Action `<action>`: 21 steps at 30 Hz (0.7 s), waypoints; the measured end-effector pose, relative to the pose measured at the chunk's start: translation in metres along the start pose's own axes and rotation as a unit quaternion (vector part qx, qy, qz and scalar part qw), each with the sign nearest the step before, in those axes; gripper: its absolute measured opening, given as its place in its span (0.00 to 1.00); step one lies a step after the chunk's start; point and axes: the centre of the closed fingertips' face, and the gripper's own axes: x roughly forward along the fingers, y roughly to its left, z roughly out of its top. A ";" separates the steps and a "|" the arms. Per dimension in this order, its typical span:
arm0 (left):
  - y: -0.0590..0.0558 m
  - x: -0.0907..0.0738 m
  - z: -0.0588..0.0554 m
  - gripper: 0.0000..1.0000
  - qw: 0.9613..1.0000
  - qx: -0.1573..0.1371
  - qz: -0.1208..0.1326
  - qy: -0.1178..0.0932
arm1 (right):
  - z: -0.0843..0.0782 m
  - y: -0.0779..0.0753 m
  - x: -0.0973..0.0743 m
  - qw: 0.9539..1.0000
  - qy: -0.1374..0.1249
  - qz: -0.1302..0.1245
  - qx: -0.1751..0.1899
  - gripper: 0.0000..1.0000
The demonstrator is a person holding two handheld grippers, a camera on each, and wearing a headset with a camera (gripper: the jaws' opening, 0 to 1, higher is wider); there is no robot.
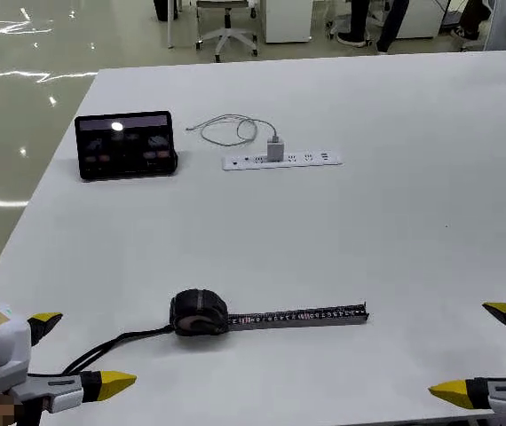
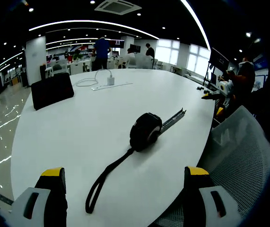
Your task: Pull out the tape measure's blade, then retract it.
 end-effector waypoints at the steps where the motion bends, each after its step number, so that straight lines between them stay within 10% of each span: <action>1: 0.000 0.000 0.000 1.00 1.000 0.003 0.002 0.000 | -0.002 0.001 -0.003 1.000 0.001 0.002 0.008 1.00; 21: 0.014 -0.010 0.006 1.00 1.000 0.004 0.013 -0.015 | -0.008 -0.004 -0.018 1.000 0.003 -0.009 0.008 1.00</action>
